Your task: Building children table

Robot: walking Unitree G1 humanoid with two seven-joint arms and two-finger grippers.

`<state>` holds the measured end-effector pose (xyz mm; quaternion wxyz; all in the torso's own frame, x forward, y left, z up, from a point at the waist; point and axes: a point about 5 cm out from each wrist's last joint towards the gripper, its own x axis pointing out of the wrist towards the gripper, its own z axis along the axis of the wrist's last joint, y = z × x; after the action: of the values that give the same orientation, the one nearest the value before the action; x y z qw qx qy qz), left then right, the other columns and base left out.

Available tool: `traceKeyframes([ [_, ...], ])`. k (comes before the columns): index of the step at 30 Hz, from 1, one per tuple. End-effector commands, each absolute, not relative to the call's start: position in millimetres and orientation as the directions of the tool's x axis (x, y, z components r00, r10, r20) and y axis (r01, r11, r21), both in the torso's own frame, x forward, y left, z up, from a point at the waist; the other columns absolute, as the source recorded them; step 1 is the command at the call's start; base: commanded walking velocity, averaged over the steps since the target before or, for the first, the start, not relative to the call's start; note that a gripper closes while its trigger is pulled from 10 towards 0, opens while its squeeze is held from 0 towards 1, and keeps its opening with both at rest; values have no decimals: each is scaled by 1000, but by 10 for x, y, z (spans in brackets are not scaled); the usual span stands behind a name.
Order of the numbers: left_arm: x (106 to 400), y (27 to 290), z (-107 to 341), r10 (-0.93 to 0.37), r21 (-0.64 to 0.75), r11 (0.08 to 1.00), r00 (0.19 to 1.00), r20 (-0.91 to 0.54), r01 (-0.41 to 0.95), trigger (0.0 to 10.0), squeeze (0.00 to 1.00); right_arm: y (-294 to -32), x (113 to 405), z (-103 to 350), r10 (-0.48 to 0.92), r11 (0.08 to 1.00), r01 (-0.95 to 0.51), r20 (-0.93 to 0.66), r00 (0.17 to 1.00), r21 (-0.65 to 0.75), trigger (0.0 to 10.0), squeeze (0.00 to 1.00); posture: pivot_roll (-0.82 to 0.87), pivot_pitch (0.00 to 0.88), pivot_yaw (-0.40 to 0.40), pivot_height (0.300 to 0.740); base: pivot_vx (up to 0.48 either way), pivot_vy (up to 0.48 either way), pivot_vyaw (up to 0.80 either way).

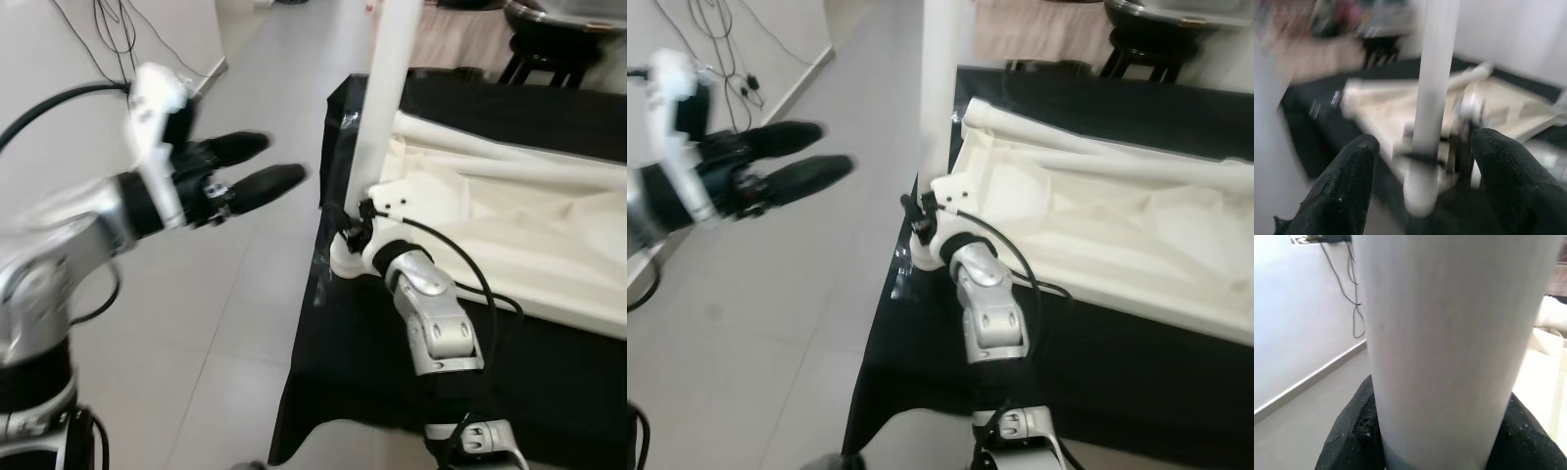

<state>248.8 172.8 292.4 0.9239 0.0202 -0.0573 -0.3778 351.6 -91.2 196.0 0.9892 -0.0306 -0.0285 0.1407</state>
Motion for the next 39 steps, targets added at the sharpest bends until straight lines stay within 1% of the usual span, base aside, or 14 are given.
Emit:
traceKeyframes([
  [1,2448,1728,2745,-650,67,760,759,42,647,10000,0,-1128,3585,1645,159,985,-165,-94,983,-55,0,0,50,177,7,740,0,0,0],
  [8,2339,1666,2209,-564,32,824,823,-67,566,10000,0,-1283,3574,1699,114,990,-122,-104,988,-76,0,0,38,178,12,740,0,0,0],
  [9,2286,1609,2036,-570,57,813,812,-124,579,10000,0,-1305,3523,1706,121,988,-130,-111,986,-79,10000,0,33,178,9,740,0,0,0],
  [12,2185,1506,1825,-585,57,798,795,-162,599,10000,0,-1295,3428,1753,161,986,-165,-102,982,-36,10000,0,31,177,10,740,0,0,0],
  [13,2147,1469,1766,-588,59,795,791,-170,603,10000,0,-1277,3393,1797,206,978,-209,-81,975,-30,10000,1000,31,176,10,740,0,0,0],
  [15,2141,1453,1710,-539,67,831,830,-143,552,10000,0,-1210,3415,1934,374,927,-374,-2,927,-7,10000,1000,39,170,12,740,0,0,0],
  [19,2143,1451,1683,-514,77,847,848,-131,525,10000,0,-1199,3442,2002,446,895,-445,39,894,-13,10000,1000,40,169,13,740,0,0,0],
  [20,2148,1448,1641,-481,100,864,868,-119,493,10000,0,-1212,3489,2084,523,852,-524,75,849,-6,10000,0,45,163,11,740,0,0,0],
  [21,2163,1428,1586,-442,119,884,892,-96,451,10000,0,-1246,3564,2181,640,768,-640,97,762,-41,10000,0,57,148,-1,740,0,0,0],
  [23,2163,1428,1586,-442,119,884,892,-96,451,10000,0,-1246,3564,2181,640,768,-640,97,762,-41,10000,0,57,148,-1,740,0,0,0],
  [27,2137,1356,1532,-454,126,879,888,-72,459,10000,0,-1191,3602,2201,795,605,-788,50,604,-113,10000,0,74,127,-5,740,0,0,0],
  [35,2051,1310,1451,-457,56,887,889,-37,458,10000,0,-1131,3664,2167,862,507,-858,28,506,-88,10000,0,98,103,-14,740,0,0,0],
  [37,2078,1311,1421,-437,49,898,899,-22,438,10000,0,-1115,3718,2135,863,504,-860,22,504,-81,0,0,114,88,-24,740,0,0,0],
  [39,2096,1309,1408,-432,50,900,902,-15,432,10000,0,-1112,3741,2119,864,502,-861,21,502,-77,0,0,116,86,-27,740,0,0,0],
])
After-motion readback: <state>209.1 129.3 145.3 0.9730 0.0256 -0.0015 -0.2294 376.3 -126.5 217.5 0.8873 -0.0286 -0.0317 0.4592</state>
